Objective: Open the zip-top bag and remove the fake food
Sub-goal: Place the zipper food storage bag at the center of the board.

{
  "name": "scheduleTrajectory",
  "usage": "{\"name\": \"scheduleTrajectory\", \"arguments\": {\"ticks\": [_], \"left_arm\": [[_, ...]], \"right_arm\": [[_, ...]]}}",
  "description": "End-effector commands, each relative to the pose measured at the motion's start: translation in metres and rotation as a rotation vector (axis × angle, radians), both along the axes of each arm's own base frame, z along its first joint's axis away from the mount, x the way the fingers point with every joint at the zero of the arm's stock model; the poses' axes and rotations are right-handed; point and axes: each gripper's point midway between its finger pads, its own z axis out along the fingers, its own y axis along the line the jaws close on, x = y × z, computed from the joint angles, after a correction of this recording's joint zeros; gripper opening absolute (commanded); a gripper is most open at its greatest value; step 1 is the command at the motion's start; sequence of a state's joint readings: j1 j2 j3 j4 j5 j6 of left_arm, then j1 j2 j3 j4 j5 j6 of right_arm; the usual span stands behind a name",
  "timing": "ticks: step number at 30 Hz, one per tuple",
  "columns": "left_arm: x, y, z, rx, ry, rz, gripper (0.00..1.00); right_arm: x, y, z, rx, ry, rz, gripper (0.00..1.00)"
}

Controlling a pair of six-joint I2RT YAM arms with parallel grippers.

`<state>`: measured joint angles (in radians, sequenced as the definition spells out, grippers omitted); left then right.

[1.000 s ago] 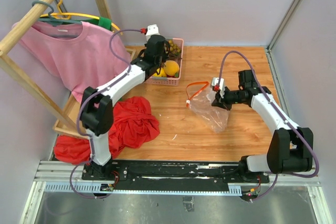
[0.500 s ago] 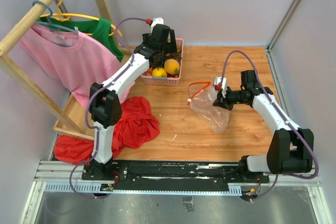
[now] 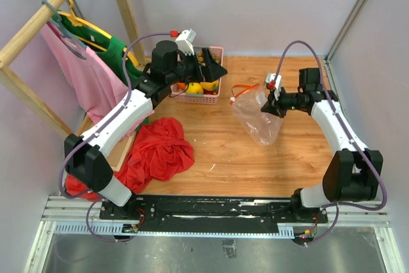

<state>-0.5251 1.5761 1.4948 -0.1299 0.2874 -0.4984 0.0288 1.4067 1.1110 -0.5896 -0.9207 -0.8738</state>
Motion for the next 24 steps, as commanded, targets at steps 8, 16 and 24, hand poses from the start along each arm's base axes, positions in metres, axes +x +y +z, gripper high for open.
{"name": "scheduleTrajectory", "arguments": {"ticks": [8,16,24], "left_arm": [[-0.098,0.008,0.053,-0.190,-0.009,-0.240,0.99],[-0.146,0.035,0.075,-0.169,-0.018,-0.250,0.99],[-0.169,0.062,0.120,-0.136,-0.058,-0.184,0.99]], "right_arm": [[0.058,-0.011,0.039,0.004,0.074,-0.179,0.60],[0.066,-0.041,0.092,-0.105,-0.031,-0.258,0.89],[0.052,-0.083,0.157,-0.129,-0.119,-0.474,0.98]]}}
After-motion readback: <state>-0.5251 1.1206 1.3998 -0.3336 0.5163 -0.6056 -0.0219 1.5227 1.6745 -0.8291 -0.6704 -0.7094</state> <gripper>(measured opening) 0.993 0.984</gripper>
